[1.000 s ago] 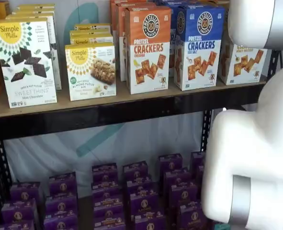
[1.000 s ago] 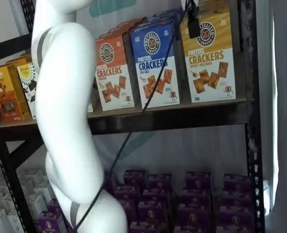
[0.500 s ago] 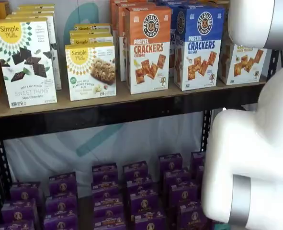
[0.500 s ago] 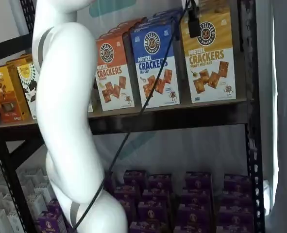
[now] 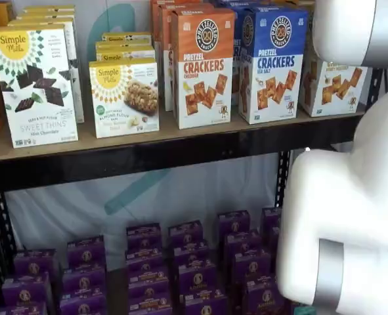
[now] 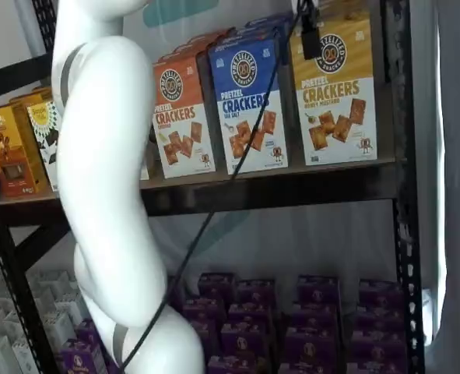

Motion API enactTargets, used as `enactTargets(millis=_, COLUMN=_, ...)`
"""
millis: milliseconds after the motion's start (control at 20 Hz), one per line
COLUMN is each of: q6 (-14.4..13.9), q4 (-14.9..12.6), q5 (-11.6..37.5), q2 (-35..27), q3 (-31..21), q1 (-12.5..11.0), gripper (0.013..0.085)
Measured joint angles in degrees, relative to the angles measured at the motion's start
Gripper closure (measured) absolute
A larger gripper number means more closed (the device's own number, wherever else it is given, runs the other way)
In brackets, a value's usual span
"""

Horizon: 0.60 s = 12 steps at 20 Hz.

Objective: Retrieve the yellow and white box located on the top shelf, the sixth one from the left

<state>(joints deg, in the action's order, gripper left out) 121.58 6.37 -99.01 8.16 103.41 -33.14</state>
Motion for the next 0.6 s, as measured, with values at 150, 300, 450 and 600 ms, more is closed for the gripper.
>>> enactTargets(millis=150, q6=0.4, q4=0.1, q5=-1.7, q2=0.2, q3=0.5, q1=-0.6, gripper=0.0370)
enactTargets(millis=300, q6=0.9, q4=0.2, q5=-3.4, q2=0.7, q3=0.7, q1=-1.4, gripper=0.0370)
enactTargets(millis=450, q6=2.0, q4=1.1, q5=-4.0, q2=2.2, q3=-0.4, q1=-2.8, gripper=0.0370)
enactTargets(millis=600, q6=3.2, q4=1.7, q5=-4.2, q2=4.2, q3=-2.2, q1=-4.2, gripper=0.0370)
